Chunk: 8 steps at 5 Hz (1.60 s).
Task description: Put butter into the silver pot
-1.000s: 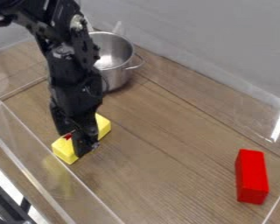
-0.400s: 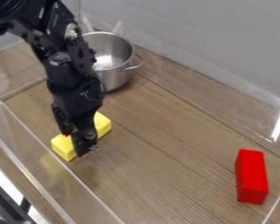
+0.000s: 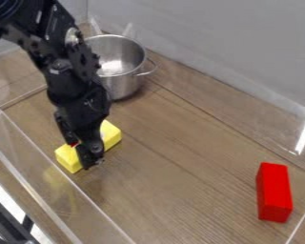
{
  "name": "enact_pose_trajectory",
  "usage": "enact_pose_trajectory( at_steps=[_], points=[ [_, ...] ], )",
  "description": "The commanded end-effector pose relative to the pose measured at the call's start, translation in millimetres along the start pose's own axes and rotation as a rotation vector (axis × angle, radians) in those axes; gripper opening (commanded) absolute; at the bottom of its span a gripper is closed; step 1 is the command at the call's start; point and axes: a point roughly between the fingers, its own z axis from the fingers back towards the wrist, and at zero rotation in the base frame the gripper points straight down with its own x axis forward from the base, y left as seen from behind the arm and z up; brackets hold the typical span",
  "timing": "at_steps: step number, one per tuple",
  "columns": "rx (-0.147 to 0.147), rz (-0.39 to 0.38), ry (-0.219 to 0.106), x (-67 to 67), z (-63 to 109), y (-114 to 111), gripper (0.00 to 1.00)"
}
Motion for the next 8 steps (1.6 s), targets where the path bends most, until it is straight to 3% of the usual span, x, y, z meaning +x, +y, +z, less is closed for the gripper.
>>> enact_pose_trajectory(
  at_steps=[1,2,4,5,6,8],
  points=[
    [-0.034,0.013,0.017,-7.3,-1.1,-2,0.0],
    [-0.043,-0.005,0.011,-6.4,3.1,2,0.0],
    [-0.034,0.085,0.007,9.7,20.8,-12,0.0],
    [-0.042,0.07,0.0,13.7,17.2,-6,1.0],
    [-0.046,0.052,-0.004,14.5,10.4,-1,0.0],
    [-0.055,0.013,-0.014,20.0,13.0,9,0.0]
  ],
)
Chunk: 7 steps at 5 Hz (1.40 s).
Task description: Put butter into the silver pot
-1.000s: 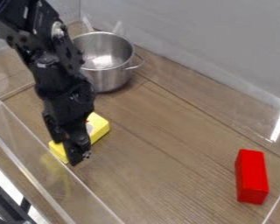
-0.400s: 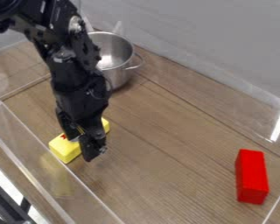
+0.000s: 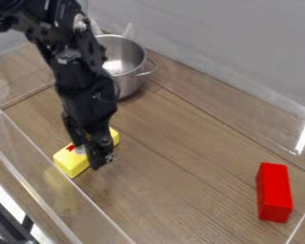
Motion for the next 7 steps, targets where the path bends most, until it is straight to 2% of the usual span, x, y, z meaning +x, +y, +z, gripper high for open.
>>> enact_pose_trajectory(
  at_steps=[1,2,3,5,6,7],
  points=[
    [0.021,0.069,-0.039,15.1,23.7,16,0.0],
    [0.026,0.141,-0.043,20.7,36.5,21,0.0],
    [0.035,0.208,-0.039,19.1,29.1,23,1.0],
    [0.026,0.191,-0.029,31.8,7.6,27,1.0],
    [0.029,0.211,-0.022,29.5,1.2,36,1.0],
    [0.032,0.227,-0.019,27.7,1.6,45,0.0]
  ],
)
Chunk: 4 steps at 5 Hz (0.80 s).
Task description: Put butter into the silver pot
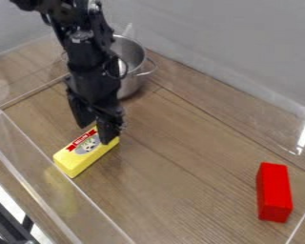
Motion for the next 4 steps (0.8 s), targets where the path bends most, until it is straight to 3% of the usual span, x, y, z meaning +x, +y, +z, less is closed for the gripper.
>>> enact_pose_trajectory(
  at_steps=[1,3,4],
  points=[
    [0.021,0.052,-0.028,16.2,-4.3,22,0.0],
    [0.031,0.114,-0.02,38.1,-28.3,39,0.0],
    [0.034,0.093,-0.016,40.0,-30.3,38,0.0]
  ],
)
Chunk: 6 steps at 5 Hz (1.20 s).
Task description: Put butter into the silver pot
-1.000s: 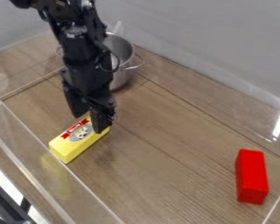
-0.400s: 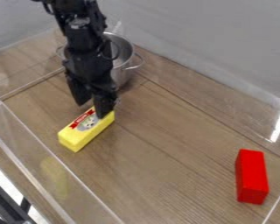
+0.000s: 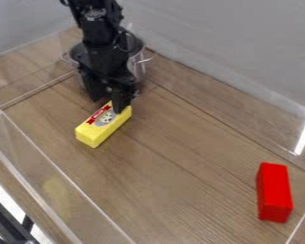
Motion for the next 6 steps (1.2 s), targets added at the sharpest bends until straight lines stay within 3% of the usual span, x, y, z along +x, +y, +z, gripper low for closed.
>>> enact_pose_trajectory(
  at_steps=[1,3,4,6],
  points=[
    [-0.003,-0.026,0.056,-10.0,-21.4,4,0.0],
    [0.011,0.004,0.068,-4.0,-27.2,21,0.0],
    [0.009,-0.013,0.061,1.0,-32.6,20,1.0],
    [0.004,-0.046,0.039,11.7,-38.0,10,1.0]
  ],
)
